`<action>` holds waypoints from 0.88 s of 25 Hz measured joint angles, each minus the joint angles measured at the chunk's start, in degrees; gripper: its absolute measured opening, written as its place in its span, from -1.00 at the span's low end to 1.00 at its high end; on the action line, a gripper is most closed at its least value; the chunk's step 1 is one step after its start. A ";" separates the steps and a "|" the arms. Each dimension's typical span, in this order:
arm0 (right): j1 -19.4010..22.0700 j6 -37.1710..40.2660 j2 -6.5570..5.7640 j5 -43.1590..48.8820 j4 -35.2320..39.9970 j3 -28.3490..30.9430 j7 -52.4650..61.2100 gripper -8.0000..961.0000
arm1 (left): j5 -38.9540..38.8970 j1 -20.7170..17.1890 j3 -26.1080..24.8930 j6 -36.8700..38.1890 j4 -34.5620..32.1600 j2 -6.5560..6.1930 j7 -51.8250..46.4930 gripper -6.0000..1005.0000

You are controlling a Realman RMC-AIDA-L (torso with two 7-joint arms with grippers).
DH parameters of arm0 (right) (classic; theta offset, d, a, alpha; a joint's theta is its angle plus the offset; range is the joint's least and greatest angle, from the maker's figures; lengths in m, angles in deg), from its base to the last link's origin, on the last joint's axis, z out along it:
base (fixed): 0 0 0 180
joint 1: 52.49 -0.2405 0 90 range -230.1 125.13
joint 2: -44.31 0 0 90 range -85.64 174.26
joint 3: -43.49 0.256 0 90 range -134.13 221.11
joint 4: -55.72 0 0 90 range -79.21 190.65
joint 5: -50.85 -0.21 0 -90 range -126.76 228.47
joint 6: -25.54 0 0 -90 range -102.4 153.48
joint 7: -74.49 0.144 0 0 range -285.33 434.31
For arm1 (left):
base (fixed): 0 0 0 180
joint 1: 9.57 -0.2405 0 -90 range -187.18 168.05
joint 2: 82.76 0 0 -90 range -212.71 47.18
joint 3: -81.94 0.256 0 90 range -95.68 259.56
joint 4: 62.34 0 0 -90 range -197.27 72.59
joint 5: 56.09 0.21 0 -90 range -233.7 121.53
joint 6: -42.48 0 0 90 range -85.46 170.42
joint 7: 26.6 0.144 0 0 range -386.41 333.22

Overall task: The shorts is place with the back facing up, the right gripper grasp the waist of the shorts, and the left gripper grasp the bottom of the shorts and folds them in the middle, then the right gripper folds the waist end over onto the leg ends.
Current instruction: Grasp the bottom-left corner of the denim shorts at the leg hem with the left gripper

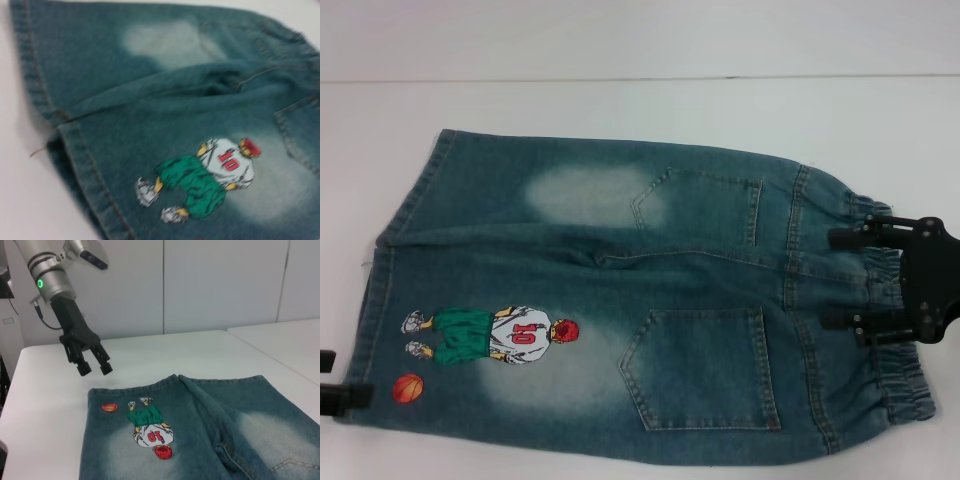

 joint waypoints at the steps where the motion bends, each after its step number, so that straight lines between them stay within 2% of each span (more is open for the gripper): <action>1: 0.02 -0.08 0.04 0.00 0.02 -0.02 0.02 0.92 | 0.44 0.08 0.06 -0.43 0.11 0.05 0.00 0.78; 13: 0.08 -0.17 0.22 -0.02 0.06 0.05 0.41 0.92 | 5.61 0.48 1.54 -4.27 -0.14 1.61 -0.25 0.76; 22: 0.04 -0.16 0.22 -0.46 0.09 0.14 0.60 0.92 | 6.73 1.00 2.53 -4.44 -0.20 1.64 -0.50 0.75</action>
